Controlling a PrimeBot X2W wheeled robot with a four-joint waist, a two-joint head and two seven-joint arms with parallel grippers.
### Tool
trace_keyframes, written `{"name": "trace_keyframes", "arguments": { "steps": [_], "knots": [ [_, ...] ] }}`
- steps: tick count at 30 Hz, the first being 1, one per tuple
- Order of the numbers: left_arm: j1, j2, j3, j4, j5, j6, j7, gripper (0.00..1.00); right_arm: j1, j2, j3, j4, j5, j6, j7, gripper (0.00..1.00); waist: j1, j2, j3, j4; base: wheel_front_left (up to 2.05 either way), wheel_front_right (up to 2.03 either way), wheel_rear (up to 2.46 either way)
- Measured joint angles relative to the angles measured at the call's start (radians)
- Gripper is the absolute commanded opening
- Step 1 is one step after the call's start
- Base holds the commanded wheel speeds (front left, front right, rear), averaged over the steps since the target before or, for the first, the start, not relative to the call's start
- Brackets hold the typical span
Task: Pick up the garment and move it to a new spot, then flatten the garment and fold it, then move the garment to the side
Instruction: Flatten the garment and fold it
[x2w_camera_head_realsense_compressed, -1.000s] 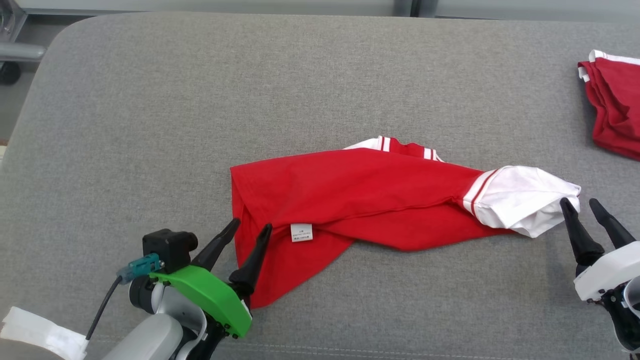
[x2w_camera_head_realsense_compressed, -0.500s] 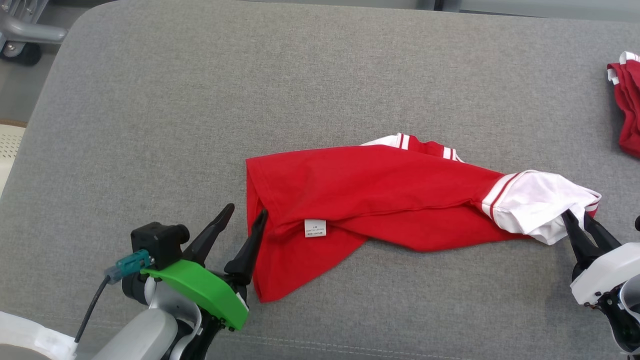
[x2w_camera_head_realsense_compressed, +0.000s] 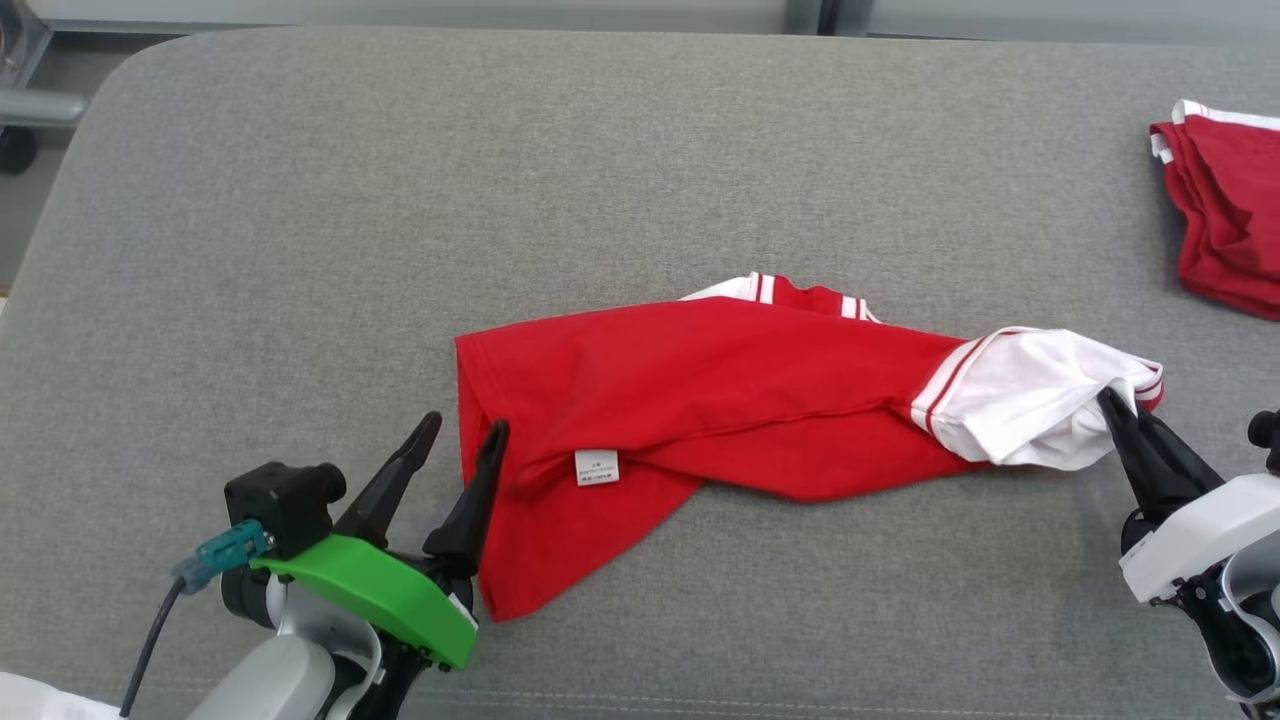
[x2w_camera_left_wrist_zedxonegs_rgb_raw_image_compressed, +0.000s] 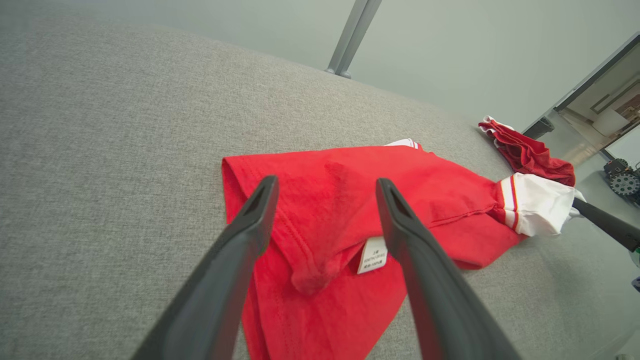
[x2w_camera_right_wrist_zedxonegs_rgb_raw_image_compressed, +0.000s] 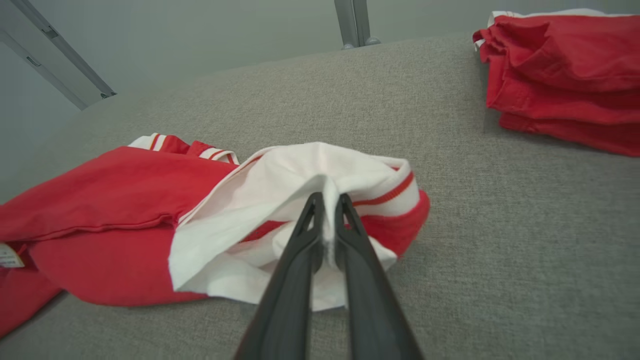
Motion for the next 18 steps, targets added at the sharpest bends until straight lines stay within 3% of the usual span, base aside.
{"name": "trace_keyframes", "arguments": {
  "steps": [7, 11, 12, 14, 16, 18],
  "knots": [
    [0.026, 0.003, 0.012, -0.016, 0.002, 0.002, -0.002, 1.00, 0.031, -0.022, -0.014, -0.053, -0.020, -0.024, -0.002, 0.05, 0.0000, 0.0000, -0.012, -0.060, 0.00, 0.00, 0.00],
    [0.029, 0.000, 0.014, -0.022, 0.003, 0.002, -0.002, 1.00, 0.110, 0.003, -0.016, -0.037, 0.018, -0.037, -0.002, 0.08, 0.0000, 0.0000, -0.018, -0.084, 0.00, 0.00, 0.00],
    [0.032, 0.000, 0.014, -0.022, 0.007, 0.002, -0.001, 1.00, 0.129, 0.013, -0.017, -0.028, 0.026, -0.041, -0.002, 0.15, 0.0000, 0.0000, -0.020, -0.089, 0.00, 0.00, 0.00],
    [0.040, -0.002, 0.015, -0.022, 0.009, 0.002, 0.002, 1.00, 0.156, 0.035, -0.018, -0.006, 0.036, -0.063, -0.013, 0.67, 0.0000, 0.0000, -0.022, -0.097, 0.00, 0.00, 0.00],
    [0.046, -0.004, 0.014, -0.024, 0.010, 0.002, 0.003, 1.00, 0.175, 0.047, -0.020, 0.010, 0.041, -0.072, -0.019, 1.00, 0.0000, 0.0000, -0.024, -0.102, 0.00, 0.00, 0.00],
    [0.048, -0.005, 0.015, -0.028, 0.014, 0.002, 0.007, 1.00, 0.186, 0.056, -0.019, 0.015, 0.042, -0.073, -0.023, 1.00, 0.0000, 0.0000, -0.024, -0.106, 0.00, 0.00, 0.00]
  ]
}}
